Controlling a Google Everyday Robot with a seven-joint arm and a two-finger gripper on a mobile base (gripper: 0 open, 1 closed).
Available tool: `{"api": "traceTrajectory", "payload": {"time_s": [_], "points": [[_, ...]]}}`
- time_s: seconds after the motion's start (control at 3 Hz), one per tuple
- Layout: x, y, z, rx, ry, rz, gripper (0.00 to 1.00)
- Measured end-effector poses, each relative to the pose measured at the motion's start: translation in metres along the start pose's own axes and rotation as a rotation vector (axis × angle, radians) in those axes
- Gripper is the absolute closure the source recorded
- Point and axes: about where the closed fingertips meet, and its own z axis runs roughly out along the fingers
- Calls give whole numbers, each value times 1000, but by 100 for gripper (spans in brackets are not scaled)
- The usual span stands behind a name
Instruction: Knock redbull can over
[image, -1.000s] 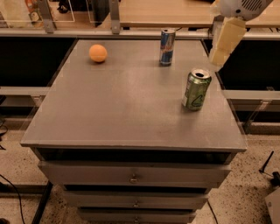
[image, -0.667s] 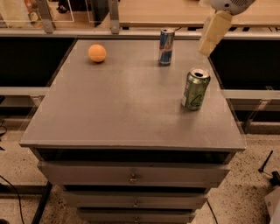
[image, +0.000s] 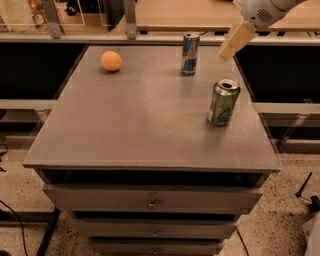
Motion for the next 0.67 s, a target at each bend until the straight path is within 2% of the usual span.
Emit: {"api": "traceTrajectory", "payload": {"time_s": [0.33, 0.67], "points": [[-5, -11, 2, 42, -22, 0, 0], [-5, -11, 2, 42, -22, 0, 0]]}}
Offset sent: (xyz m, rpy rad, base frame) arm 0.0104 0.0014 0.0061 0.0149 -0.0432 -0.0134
